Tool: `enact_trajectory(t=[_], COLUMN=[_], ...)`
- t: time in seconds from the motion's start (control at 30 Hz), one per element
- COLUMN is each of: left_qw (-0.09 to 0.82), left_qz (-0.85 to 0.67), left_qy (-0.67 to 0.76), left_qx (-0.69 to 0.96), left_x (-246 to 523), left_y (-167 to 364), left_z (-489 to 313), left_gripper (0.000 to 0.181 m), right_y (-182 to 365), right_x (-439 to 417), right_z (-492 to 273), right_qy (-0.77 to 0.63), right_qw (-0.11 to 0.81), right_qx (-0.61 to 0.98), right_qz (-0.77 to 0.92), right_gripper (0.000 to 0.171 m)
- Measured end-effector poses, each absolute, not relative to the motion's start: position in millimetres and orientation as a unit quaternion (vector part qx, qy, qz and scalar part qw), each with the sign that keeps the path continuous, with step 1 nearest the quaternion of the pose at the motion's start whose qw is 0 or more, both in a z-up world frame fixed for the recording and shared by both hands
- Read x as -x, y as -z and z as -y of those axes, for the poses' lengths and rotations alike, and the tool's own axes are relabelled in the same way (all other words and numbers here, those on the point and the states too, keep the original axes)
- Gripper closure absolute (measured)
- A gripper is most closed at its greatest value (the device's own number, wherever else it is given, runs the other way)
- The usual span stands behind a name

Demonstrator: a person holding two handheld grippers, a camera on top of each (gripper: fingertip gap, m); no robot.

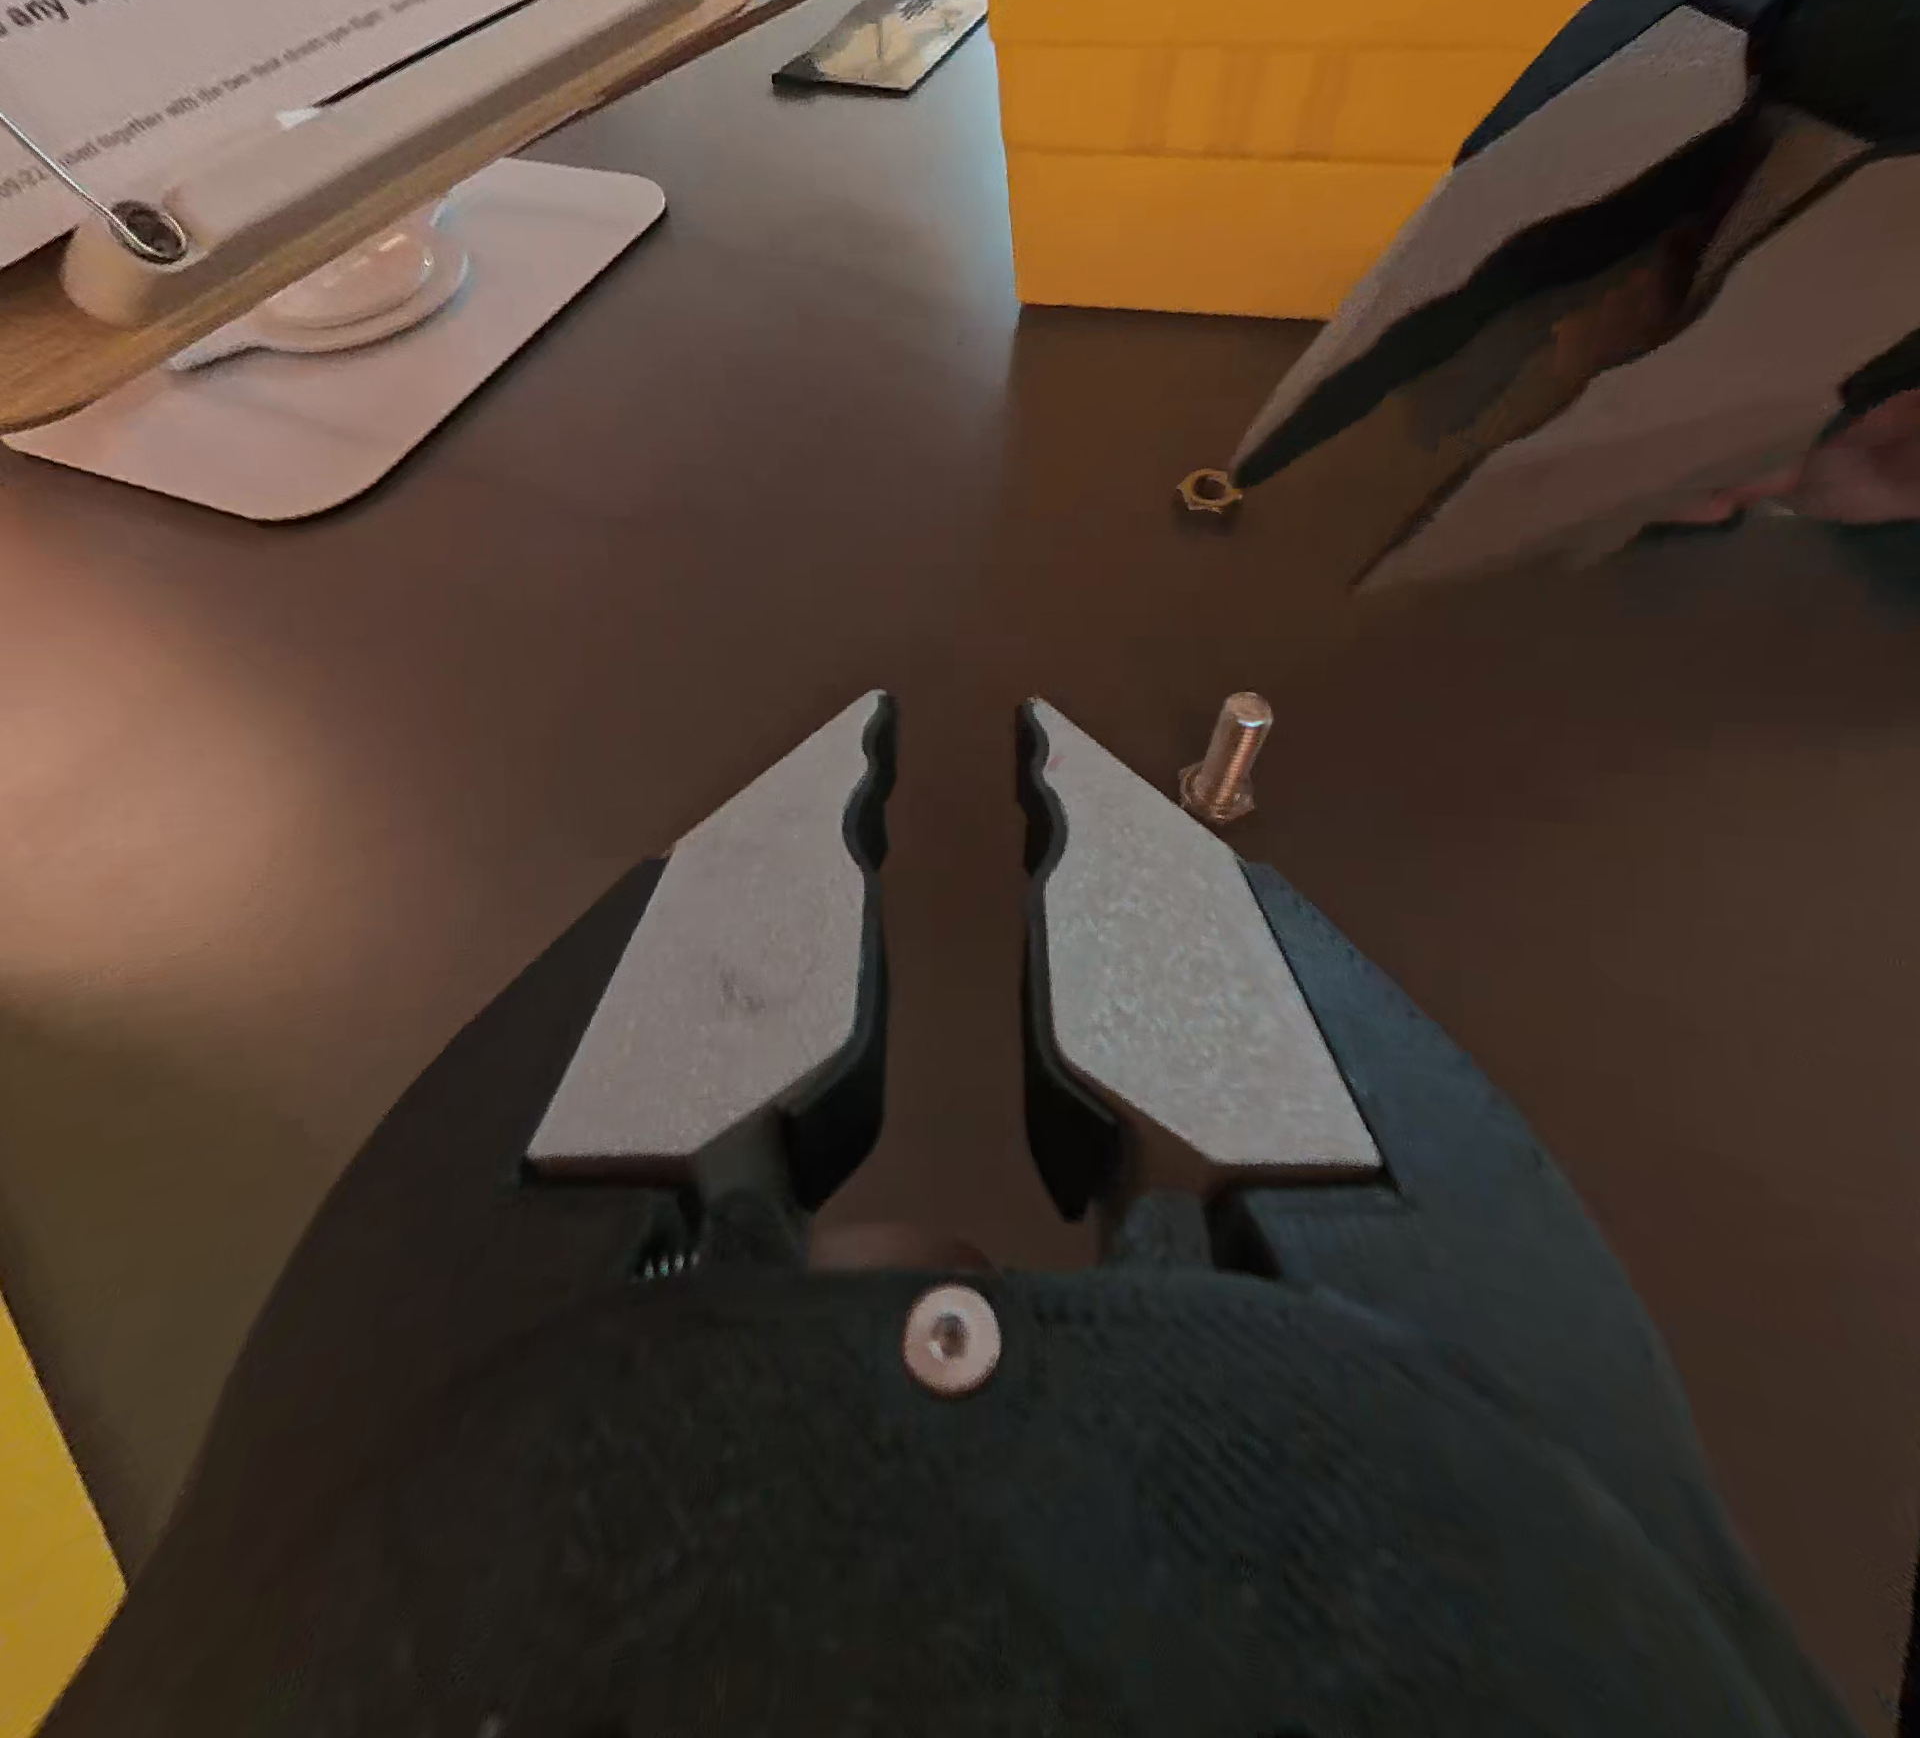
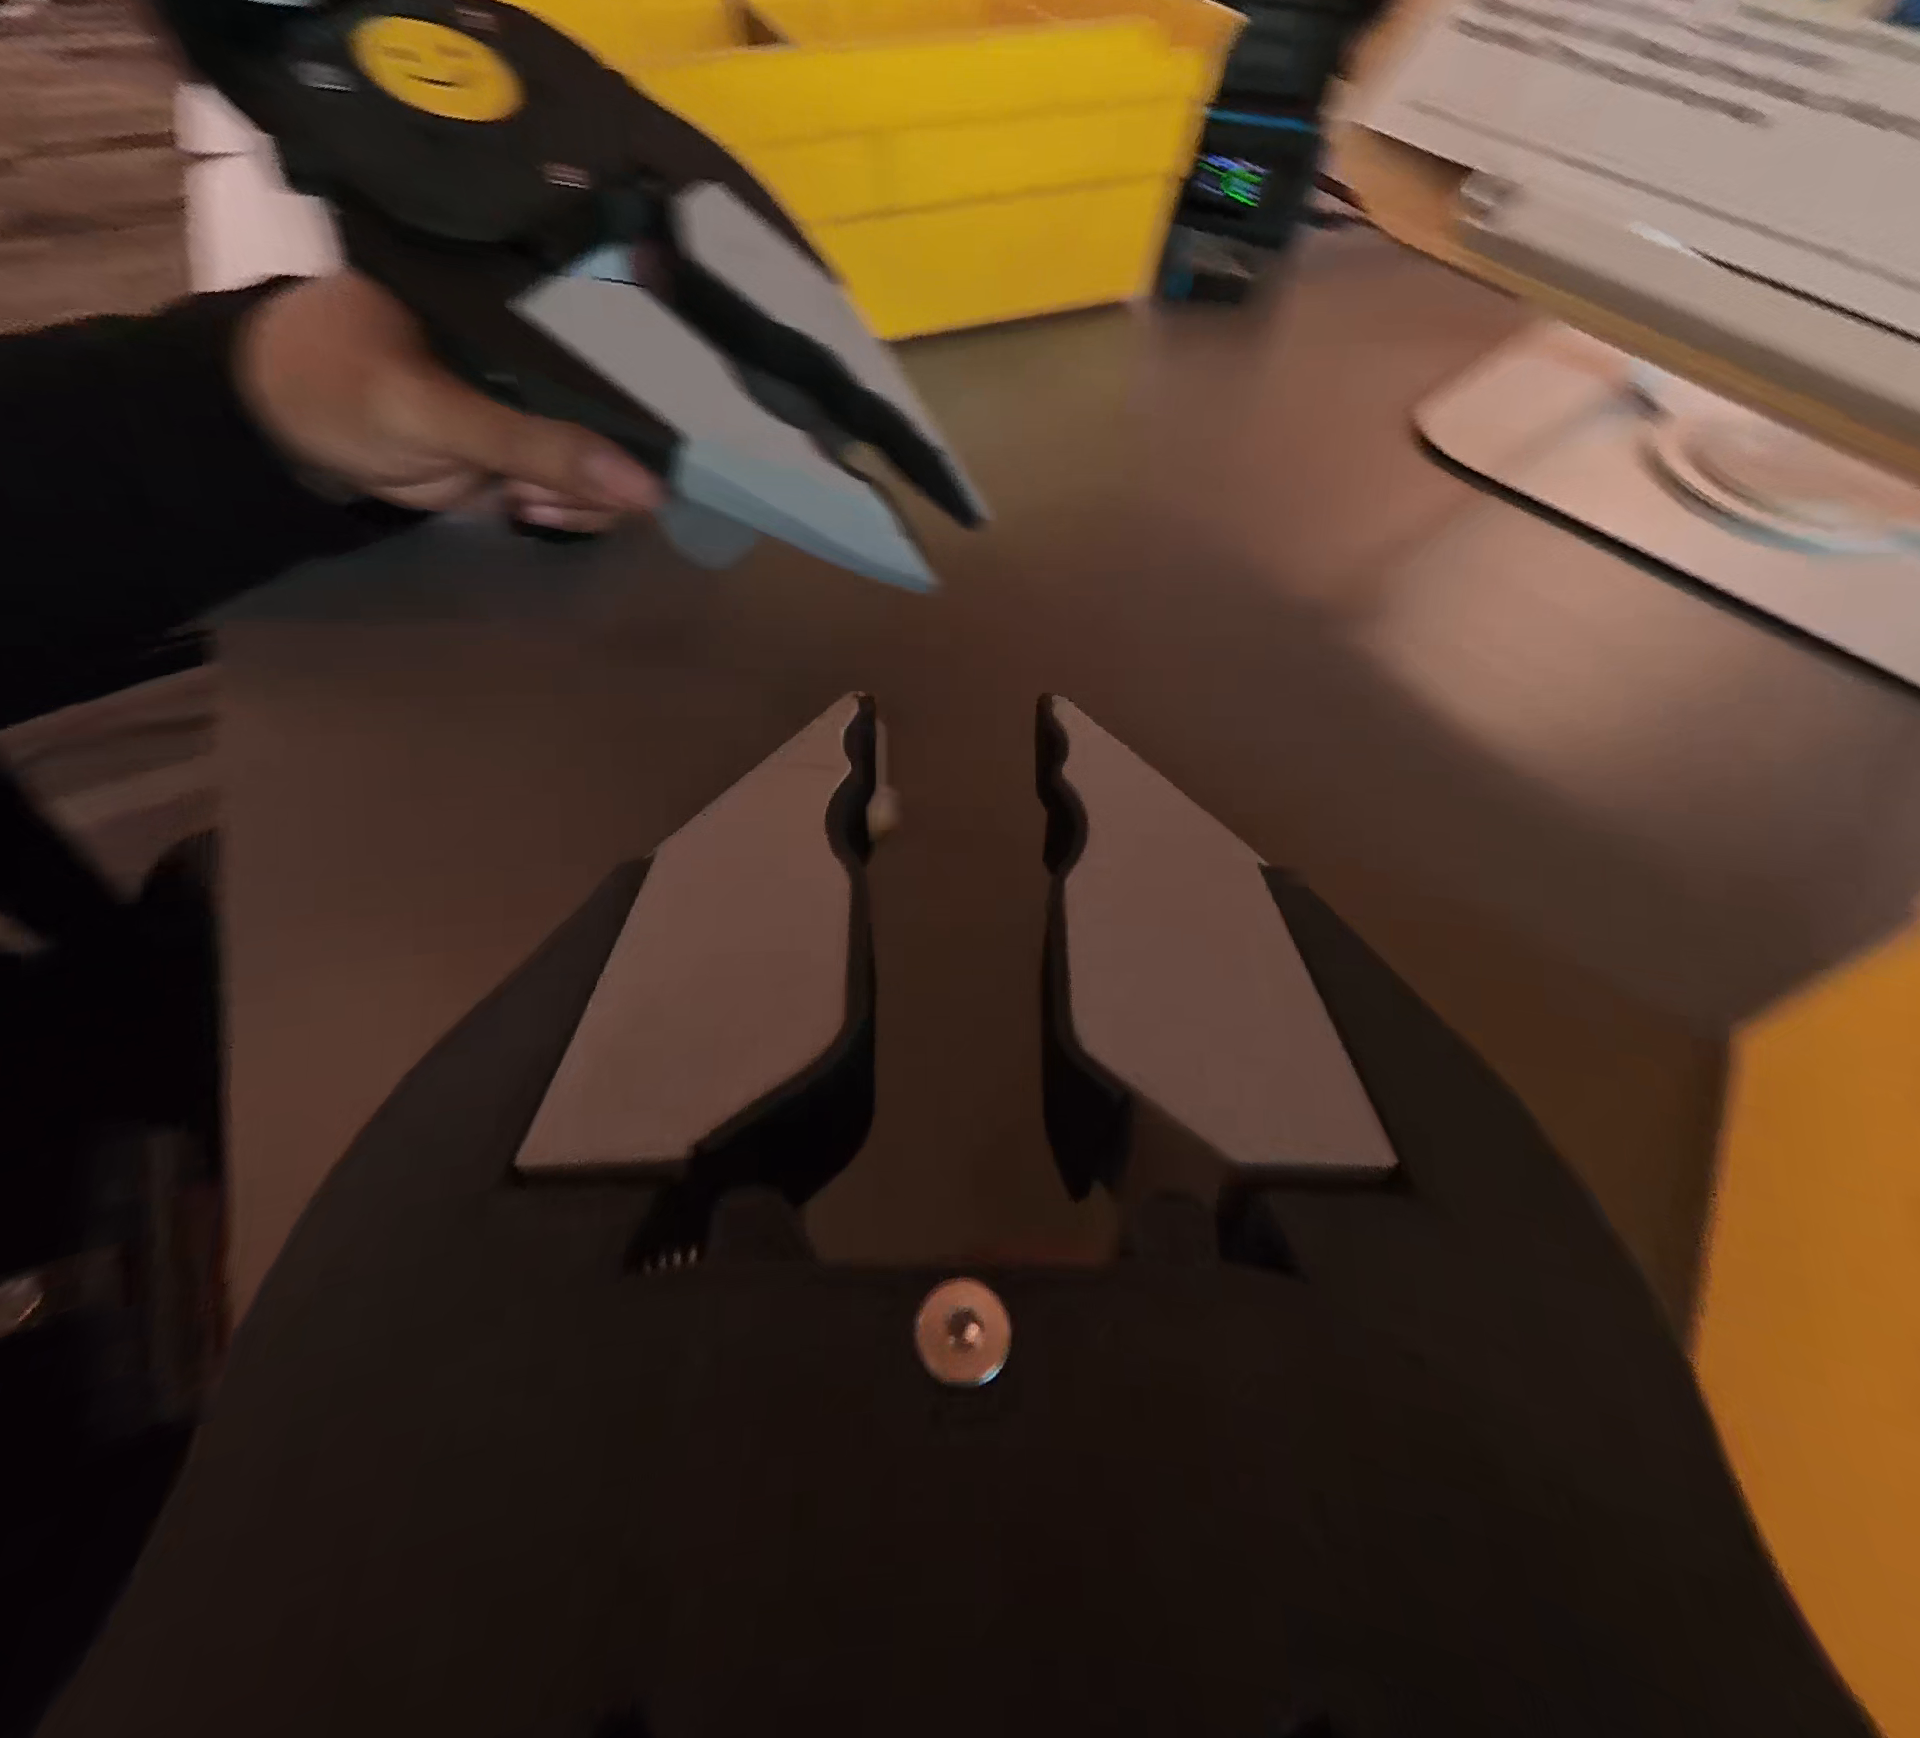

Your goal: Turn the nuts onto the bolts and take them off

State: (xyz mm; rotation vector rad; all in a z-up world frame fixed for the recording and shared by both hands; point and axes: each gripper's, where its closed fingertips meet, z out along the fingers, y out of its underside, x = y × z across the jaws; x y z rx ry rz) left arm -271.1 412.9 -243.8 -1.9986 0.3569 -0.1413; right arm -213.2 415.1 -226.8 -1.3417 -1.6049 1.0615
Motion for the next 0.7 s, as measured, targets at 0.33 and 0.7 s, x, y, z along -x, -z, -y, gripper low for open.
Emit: enact_trajectory(t=[0.33,0.7], left_qw=[0.542,0.531], left_qz=[-0.129,-0.105], left_qy=[0.098,0.100], left_qx=[0.825,0.835], left_x=[273.9,281.8], left_y=[236.6,240.5], left_z=[-410.9,-414.6], left_gripper=[0.156,0.158], right_y=[249.5,256.4], right_x=[227.8,234.1], right_z=[-389.4,-395.3], right_qy=[-0.399,-0.417], right_qw=[0.327,0.268], right_qx=[0.501,0.533], right_qz=[0.695,0.685], right_gripper=[0.145,0.164])
